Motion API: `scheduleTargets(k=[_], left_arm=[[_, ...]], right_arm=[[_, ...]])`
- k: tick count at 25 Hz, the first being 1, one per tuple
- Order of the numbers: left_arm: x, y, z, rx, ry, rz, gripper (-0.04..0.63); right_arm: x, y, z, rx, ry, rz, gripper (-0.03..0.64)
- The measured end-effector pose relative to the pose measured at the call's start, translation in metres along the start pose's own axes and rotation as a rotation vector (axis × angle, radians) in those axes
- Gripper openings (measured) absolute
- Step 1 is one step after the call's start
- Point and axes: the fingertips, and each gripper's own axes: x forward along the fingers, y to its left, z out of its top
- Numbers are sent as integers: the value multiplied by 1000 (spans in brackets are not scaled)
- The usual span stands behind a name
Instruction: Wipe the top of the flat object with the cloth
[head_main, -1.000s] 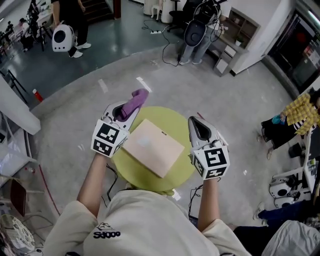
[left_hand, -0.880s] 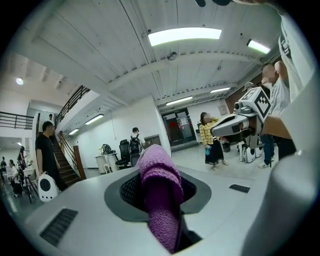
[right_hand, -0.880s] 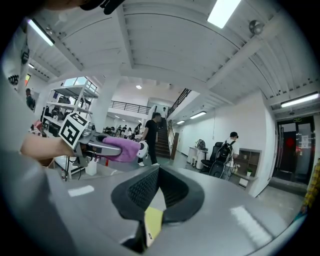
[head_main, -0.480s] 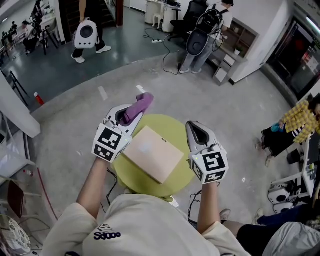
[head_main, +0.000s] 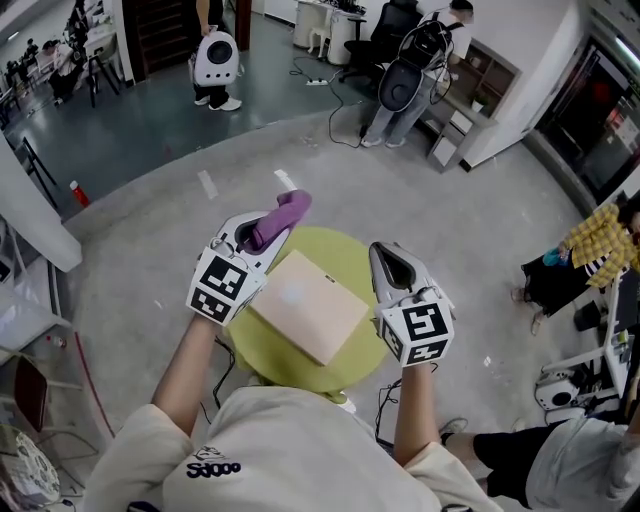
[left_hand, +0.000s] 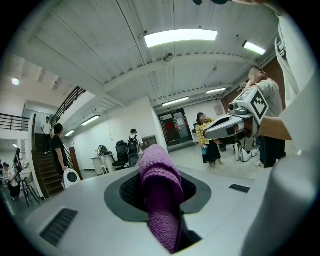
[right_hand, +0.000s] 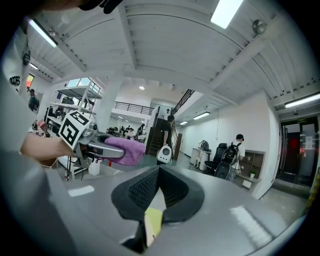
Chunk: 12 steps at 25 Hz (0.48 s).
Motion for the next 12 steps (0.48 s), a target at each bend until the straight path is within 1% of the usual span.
scheduleTargets(k=[7, 12], left_arm=[[2, -18, -2, -7, -4, -46, 104], [-1, -19, 6, -2, -15, -65, 104]], right_arm=[[0, 6, -9, 7, 7, 9, 9], [1, 10, -2, 4, 0, 10, 9]])
